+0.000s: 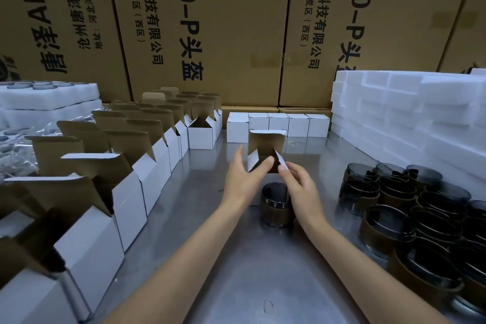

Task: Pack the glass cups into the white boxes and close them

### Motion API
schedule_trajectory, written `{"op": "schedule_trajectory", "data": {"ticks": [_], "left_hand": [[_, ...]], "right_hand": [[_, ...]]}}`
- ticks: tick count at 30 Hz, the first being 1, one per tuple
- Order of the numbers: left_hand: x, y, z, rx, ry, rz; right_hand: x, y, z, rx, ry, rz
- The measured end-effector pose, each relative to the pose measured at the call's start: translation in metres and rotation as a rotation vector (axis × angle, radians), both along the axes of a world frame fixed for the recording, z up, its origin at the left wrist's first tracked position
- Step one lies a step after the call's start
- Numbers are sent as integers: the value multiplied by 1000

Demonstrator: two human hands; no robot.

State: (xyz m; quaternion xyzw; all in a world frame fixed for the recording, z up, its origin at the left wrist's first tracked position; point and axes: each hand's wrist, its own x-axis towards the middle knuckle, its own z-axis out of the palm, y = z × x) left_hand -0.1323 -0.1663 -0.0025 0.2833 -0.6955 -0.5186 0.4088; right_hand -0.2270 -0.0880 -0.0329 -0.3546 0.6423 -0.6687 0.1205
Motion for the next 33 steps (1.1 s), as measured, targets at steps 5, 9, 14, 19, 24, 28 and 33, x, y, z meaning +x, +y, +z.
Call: {"op": "schedule_trajectory", "data": {"ticks": [5,9,14,19,24,28,33], "left_hand": [[-8,4,-9,-44,23,73],[-9,4,-10,0,53,107],[-7,2,-10,168,150,108],[0,-6,-9,102,173,20],[5,-25,-7,29,50,-78],[5,-32,-8,70,38,-135],[8,-31,-7,194,83,-210]], "right_hand": [[-1,-1,1,42,-10,-31],[-3,-2,2,36,-16,-64],[-7,-5,0,52,-118,-169],[-10,-5,-2,71,-145,-172],[-7,-1,1,23,-140,-135],[-4,3,4,-3,-126,-105],[-4,8,8,-18,-58,-83]]}}
